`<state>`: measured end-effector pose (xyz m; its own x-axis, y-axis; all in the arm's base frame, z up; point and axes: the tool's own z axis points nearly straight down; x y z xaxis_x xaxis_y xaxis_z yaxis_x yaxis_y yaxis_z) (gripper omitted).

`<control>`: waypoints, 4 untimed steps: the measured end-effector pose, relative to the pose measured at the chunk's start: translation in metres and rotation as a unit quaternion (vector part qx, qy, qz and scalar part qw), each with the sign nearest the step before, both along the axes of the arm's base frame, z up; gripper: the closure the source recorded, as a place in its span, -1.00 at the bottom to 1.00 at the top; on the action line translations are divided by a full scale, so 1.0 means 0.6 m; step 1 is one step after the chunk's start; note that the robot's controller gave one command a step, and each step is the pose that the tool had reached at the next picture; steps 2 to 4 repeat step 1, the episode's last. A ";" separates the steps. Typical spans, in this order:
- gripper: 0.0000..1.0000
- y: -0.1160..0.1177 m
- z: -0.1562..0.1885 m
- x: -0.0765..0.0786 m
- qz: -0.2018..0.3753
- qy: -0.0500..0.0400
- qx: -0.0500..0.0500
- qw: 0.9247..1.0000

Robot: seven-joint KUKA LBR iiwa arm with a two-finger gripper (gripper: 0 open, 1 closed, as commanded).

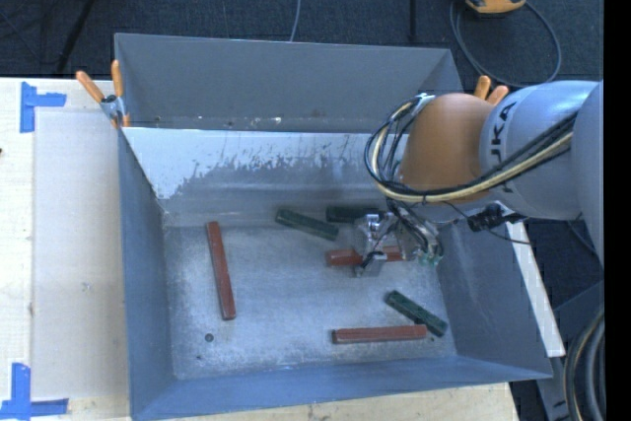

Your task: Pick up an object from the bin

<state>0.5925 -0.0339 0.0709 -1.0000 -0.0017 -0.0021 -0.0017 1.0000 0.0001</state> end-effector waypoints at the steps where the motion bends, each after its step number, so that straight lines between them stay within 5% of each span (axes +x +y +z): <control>1: 1.00 0.015 0.274 -0.009 0.002 -0.002 0.000 1.000; 4: 1.00 0.015 0.274 -0.009 0.002 -0.002 0.000 1.000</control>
Offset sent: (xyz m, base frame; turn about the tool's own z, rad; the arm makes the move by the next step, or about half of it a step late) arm 0.0000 0.0000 0.0000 0.0000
